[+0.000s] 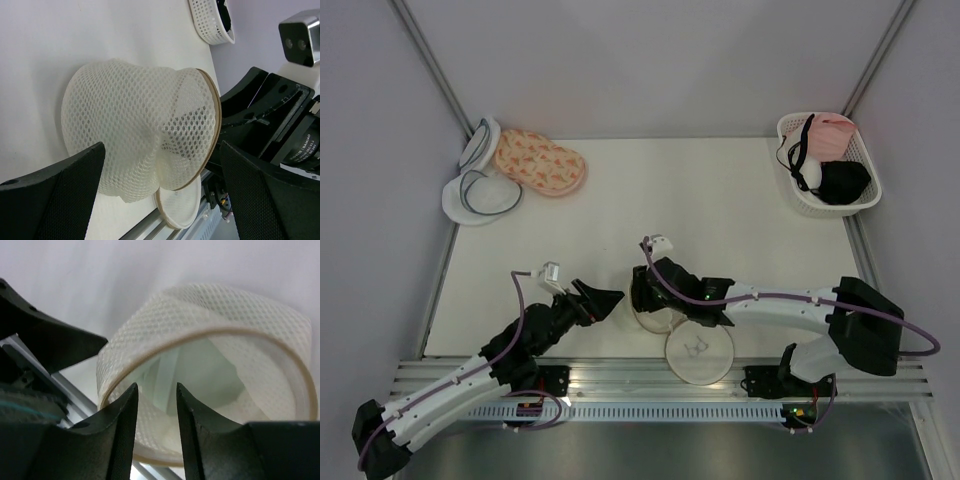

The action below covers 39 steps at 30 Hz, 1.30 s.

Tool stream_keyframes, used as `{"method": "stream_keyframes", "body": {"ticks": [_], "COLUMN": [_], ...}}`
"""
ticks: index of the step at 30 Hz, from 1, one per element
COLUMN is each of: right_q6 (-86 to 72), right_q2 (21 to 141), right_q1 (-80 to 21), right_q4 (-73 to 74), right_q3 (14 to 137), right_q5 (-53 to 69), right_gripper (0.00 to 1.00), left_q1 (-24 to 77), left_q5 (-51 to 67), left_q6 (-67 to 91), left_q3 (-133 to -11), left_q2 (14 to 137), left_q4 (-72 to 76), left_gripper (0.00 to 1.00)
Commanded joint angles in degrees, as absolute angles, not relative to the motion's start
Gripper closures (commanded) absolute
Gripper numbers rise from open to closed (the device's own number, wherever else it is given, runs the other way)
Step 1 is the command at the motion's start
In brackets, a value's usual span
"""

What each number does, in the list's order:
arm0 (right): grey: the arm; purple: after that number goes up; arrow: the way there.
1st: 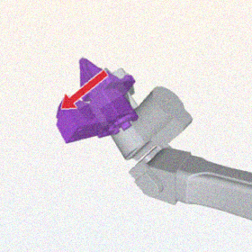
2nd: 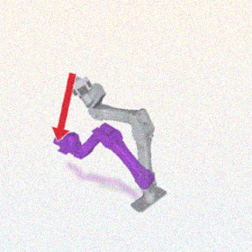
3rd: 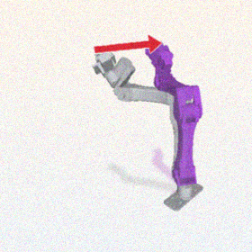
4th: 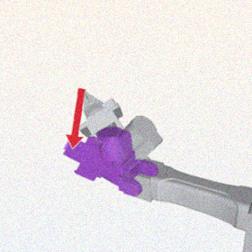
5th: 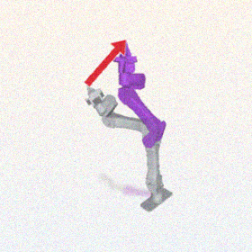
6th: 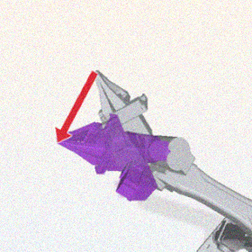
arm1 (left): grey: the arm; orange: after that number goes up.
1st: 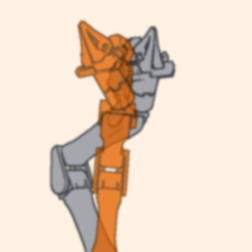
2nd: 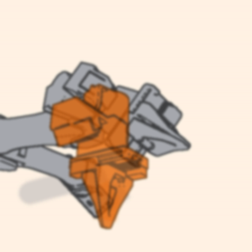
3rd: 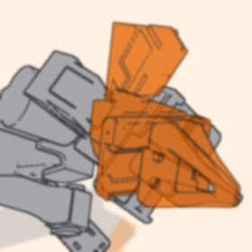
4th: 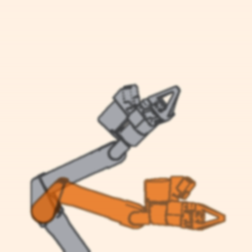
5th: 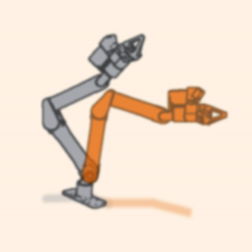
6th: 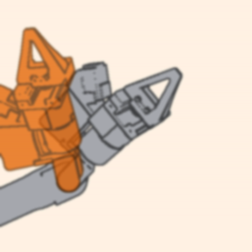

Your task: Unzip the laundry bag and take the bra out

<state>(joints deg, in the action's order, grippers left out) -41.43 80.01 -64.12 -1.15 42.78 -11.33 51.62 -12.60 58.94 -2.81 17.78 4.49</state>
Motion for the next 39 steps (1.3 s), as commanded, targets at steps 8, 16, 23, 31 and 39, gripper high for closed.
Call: {"method": "stream_keyframes", "body": {"ticks": [8,16,23,31,39], "right_q6": [-42.1,-41.5,-41.2,-40.4,-37.1], "right_q2": [97.1,103.2,105.6,95.9,74.5], "right_q1": [-65.6,-66.0,-66.0,-66.1,-67.2], "right_q4": [17.9,14.3,11.4,9.9,8.5], "right_q3": [59.0,58.6,57.0,50.4,44.0], "right_q5": [-26.5,-25.5,-23.7,-22.3,-15.5], "right_gripper": [0.44,0.43,1.0,1.0,1.0], "left_q1": [51.8,51.9,51.8,51.9,51.9], "left_q5": [-13.7,-14.1,-14.0,-14.2,-15.7], "left_q6": [61.9,62.2,62.9,63.0,62.9], "left_q3": [-0.1,0.0,0.0,1.1,0.6], "left_q2": [13.4,8.6,5.1,3.4,3.9], "left_q4": [0.4,-2.8,-6.1,-7.7,-7.5], "left_gripper": [0.02,0.02,0.02,0.01,0.01]}}
